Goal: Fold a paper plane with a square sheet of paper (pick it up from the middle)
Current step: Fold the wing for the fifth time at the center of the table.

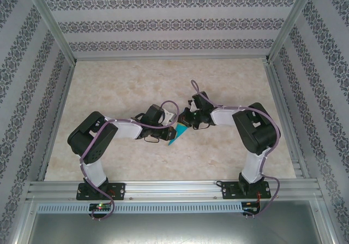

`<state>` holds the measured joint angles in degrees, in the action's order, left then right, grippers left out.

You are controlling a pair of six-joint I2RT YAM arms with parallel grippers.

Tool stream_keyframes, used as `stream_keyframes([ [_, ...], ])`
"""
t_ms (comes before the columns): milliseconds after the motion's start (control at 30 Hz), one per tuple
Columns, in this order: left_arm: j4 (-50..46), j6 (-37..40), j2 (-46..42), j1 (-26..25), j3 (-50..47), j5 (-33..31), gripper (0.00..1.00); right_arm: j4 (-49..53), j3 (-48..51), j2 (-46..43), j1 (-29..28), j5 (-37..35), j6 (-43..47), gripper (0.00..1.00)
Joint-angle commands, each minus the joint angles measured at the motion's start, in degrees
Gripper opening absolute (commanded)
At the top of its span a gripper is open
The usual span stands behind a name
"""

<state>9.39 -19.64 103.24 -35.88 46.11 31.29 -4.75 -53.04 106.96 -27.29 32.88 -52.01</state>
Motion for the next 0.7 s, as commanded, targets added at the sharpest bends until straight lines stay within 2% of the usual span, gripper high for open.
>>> stream_keyframes([
  [0, -14.2, 1.5, 4.1, 0.5, -3.0, -3.1, 0.09, 1.5, -2.6, 1.2, -0.4, -1.0, 2.6, 0.00],
  [267, -14.9, 1.7, 4.1, 0.5, -3.4, -3.0, 0.09, 9.6, -6.5, 5.2, 1.7, -8.3, 7.6, 0.00],
  [667, -15.6, 2.3, 3.4, 0.5, -6.1, -3.1, 0.09, 11.9, -12.5, 8.8, 5.6, -10.5, 10.6, 0.00],
])
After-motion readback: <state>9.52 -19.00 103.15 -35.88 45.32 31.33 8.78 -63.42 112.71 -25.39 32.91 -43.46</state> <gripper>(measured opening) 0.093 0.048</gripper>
